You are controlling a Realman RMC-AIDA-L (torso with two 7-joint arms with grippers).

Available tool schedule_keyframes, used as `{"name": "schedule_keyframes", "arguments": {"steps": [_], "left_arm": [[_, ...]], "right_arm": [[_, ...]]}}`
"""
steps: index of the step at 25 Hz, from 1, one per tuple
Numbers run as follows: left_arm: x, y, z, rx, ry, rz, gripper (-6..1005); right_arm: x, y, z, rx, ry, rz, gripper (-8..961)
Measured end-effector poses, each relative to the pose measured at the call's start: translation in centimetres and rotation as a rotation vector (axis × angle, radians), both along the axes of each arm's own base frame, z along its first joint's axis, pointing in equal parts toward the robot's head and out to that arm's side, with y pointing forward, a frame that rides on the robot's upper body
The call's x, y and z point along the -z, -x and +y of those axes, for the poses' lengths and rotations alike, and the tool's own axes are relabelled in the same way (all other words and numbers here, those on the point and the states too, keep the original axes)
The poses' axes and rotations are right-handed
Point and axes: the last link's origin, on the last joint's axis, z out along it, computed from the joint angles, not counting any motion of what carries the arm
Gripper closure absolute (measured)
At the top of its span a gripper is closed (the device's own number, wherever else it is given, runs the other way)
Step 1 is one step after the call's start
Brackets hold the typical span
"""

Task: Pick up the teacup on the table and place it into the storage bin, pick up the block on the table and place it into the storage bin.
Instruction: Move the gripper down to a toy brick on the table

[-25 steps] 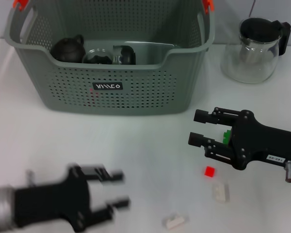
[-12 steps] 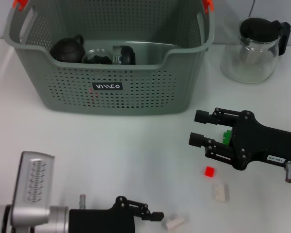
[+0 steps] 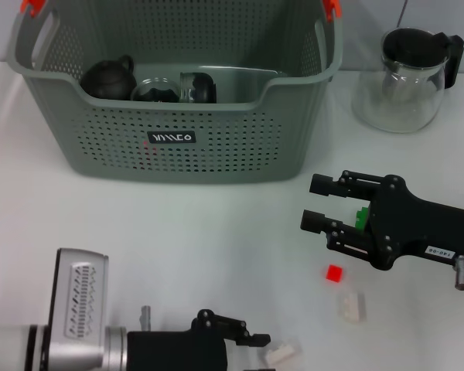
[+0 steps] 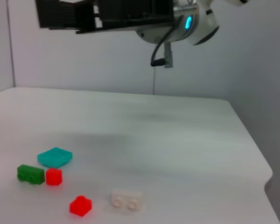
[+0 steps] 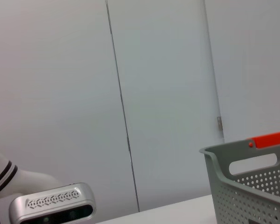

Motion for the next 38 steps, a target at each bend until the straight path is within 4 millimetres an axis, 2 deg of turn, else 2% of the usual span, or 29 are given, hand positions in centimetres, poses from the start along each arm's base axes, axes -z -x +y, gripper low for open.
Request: {"name": "schedule_keyframes", "arguments": {"steps": [23, 38], "left_arm": [[1.5, 0.0, 0.7, -0.011, -0.018, 0.051, 642], [1.4, -0.1, 0.7, -0.019, -0.030, 0.036, 680]], "right_arm": [[0.0, -0.1, -0.1, 0.002, 0.001, 0.002, 388], [0.0, -0.2, -0.2, 0.006, 0.001, 0.002, 389]]}}
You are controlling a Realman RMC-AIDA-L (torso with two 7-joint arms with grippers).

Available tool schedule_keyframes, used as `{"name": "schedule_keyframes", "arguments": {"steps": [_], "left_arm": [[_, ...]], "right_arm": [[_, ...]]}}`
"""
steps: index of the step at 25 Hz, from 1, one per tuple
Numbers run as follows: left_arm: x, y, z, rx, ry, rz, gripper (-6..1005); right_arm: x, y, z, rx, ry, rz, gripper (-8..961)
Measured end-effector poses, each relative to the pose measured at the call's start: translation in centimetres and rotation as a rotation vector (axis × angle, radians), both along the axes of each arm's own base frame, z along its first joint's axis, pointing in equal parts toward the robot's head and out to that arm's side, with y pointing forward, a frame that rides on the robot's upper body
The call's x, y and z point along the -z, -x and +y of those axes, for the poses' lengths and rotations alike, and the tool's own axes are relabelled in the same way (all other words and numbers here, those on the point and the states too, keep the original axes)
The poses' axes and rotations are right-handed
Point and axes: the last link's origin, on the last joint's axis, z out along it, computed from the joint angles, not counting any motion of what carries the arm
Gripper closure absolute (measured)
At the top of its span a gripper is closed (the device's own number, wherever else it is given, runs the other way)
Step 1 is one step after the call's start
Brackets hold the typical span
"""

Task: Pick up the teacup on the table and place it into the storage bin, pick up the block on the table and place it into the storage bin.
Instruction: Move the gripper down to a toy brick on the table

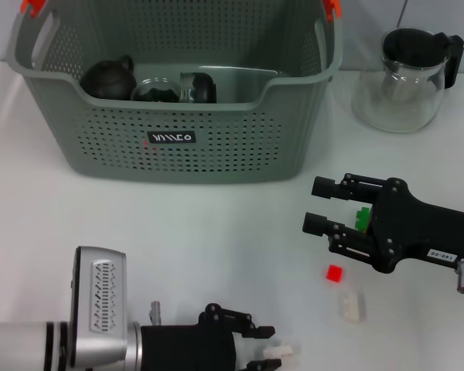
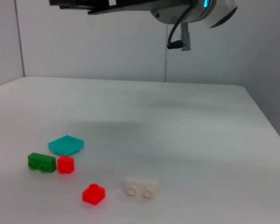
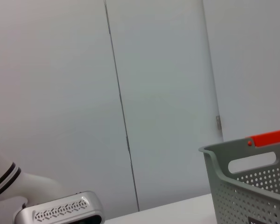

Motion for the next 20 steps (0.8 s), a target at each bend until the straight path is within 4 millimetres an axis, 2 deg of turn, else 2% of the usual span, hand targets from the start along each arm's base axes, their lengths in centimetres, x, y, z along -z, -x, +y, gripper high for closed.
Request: {"name": "schedule_keyframes", "arguments": {"steps": [17, 20], "left_arm": [[0.45, 0.15, 0.13, 0.002, -0.004, 0.027, 723], [0.45, 0.11, 0.12, -0.003, 0.000, 0.025, 796]], "right_arm": [[0.00, 0.09, 0.08, -0.003, 0.000, 0.000, 390], [0.00, 0.11, 0.09, -0.004, 0.000, 0.000, 390]]}}
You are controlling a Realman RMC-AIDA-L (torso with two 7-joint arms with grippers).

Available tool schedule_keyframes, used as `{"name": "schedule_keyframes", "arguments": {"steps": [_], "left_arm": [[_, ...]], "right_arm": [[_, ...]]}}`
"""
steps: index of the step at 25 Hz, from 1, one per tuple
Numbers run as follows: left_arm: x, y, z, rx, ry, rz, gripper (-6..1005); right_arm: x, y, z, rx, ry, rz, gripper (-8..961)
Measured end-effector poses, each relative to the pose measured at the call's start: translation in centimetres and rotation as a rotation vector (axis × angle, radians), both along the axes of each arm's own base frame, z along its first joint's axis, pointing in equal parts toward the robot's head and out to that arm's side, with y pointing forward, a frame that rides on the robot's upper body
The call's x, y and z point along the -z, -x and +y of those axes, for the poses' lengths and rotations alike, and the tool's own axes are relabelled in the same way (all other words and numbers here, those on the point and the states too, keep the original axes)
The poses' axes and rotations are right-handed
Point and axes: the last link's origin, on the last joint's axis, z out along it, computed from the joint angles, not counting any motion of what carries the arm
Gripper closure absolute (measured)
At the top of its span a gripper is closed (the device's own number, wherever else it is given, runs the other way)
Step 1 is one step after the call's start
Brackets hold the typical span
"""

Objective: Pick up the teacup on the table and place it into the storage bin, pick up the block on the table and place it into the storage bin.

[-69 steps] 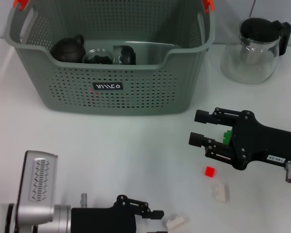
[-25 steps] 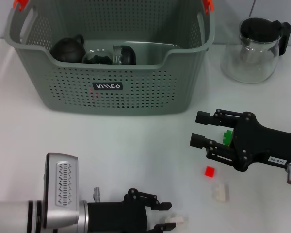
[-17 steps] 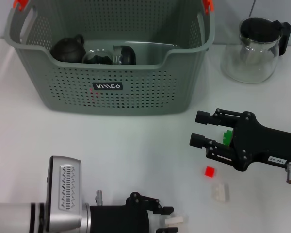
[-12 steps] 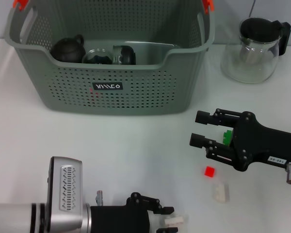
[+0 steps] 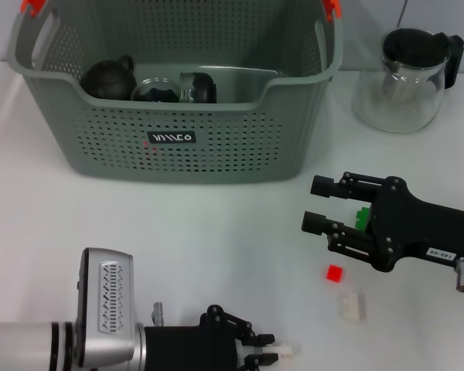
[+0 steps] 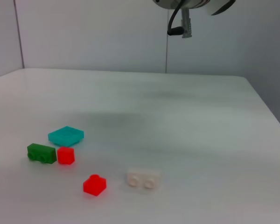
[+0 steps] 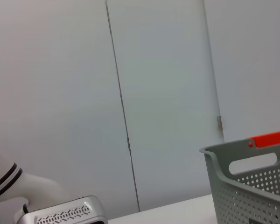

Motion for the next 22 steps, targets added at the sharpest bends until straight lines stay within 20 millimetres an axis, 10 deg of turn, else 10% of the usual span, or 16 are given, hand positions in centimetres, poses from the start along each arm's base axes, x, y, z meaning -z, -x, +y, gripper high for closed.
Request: {"name": "schedule_keyframes", "arguments": {"steps": [10, 22], "left_arm": [[-1.9, -0.5, 0.4, -0.047, 0.035, -0.083, 843], [-14.0, -1.7, 4.1, -0.153, -0.127, -0.406, 844]], "right_arm": [[-0.2, 0.0, -0.1, -0.006, 0.002, 0.003, 389], [-0.1, -0.2, -0.2, 0.001, 0.001, 0.003, 389]]}}
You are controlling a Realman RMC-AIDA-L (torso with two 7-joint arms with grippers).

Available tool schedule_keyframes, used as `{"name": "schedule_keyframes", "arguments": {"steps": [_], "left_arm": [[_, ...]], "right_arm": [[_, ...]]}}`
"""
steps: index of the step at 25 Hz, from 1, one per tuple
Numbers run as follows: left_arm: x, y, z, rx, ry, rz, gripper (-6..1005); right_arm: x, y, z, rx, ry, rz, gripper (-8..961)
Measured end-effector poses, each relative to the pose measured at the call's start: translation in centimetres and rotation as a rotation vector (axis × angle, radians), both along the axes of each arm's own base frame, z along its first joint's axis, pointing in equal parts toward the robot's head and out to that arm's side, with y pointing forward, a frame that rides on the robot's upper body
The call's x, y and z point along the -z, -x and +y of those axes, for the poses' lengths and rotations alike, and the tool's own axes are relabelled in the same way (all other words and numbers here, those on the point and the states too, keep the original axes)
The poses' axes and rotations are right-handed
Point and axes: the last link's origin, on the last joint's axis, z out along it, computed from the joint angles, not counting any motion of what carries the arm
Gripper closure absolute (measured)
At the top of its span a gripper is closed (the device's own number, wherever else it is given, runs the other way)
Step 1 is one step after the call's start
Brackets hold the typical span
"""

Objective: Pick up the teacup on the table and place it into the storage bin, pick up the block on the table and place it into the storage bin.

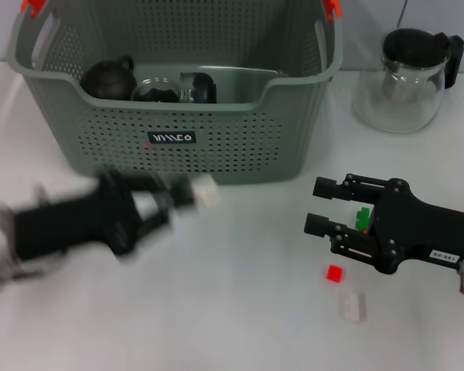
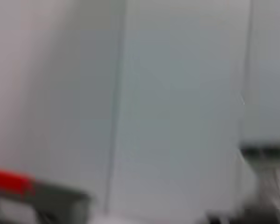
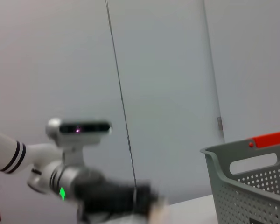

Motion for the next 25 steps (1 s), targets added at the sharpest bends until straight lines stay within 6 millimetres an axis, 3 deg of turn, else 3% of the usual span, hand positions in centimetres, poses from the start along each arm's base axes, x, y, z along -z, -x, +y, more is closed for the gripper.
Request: {"name": "schedule_keyframes", "arguments": {"steps": [2, 3, 4, 8, 11, 17, 21, 25], "left_arm": [[-2.5, -0.4, 1.1, -0.031, -0.036, -0.079, 843], [-4.6, -0.9, 2.8, -0.084, -0.048, -0.149, 843], [-4.6, -0.9, 2.8, -0.084, -0.048, -0.149, 843], [-7.6, -2.7, 6.6, -0.171, -0.029, -0.216, 843], [-8.6, -4.6, 9.4, -0.213, -0.020, -0.186, 843], [-8.1, -7.2, 14.4, -0.306, -0.111, 0.041, 843], [-6.2, -6.6, 16.4, -0.390, -0.184, 0.226, 844], [-5.3, -5.5, 17.1, -0.487, -0.218, 0.267, 844]], "right_arm": [[0.1, 0.0, 0.0, 0.001, 0.000, 0.001, 389], [0.1, 0.1, 0.0, 0.000, 0.000, 0.001, 389], [0.1, 0.1, 0.0, 0.000, 0.000, 0.001, 389], [0.1, 0.1, 0.1, -0.002, 0.000, -0.001, 389], [0.1, 0.2, 0.2, -0.005, 0.001, -0.003, 389], [0.1, 0.3, 0.1, -0.008, 0.003, -0.001, 389], [0.1, 0.3, 0.1, -0.009, 0.003, 0.002, 389], [0.1, 0.3, 0.1, -0.010, 0.003, 0.003, 388]]}}
